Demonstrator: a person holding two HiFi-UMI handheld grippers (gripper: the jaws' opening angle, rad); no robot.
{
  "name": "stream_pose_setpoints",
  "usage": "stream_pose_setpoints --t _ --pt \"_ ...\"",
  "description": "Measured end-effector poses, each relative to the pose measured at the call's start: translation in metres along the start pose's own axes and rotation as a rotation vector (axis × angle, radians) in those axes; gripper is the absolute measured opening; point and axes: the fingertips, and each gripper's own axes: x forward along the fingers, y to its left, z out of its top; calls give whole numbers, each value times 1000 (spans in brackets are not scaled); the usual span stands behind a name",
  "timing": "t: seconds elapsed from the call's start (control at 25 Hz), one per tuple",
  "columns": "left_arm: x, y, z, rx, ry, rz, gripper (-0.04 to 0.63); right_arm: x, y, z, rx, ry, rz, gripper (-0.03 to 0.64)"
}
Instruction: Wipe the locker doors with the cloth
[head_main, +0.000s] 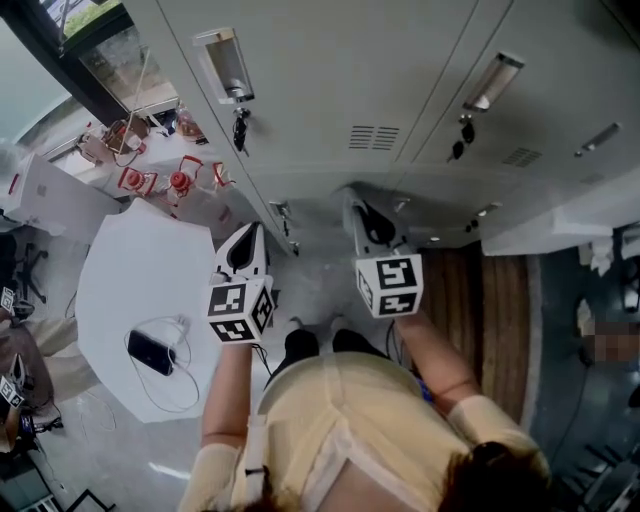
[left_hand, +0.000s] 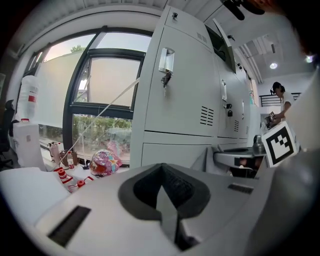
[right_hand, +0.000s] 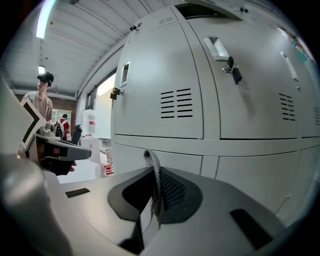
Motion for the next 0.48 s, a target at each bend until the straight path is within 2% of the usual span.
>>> stream_pose_setpoints --t 0.48 --pt "-40 54 -21 -41 16 132 2 29 90 1 -6 23 200 18"
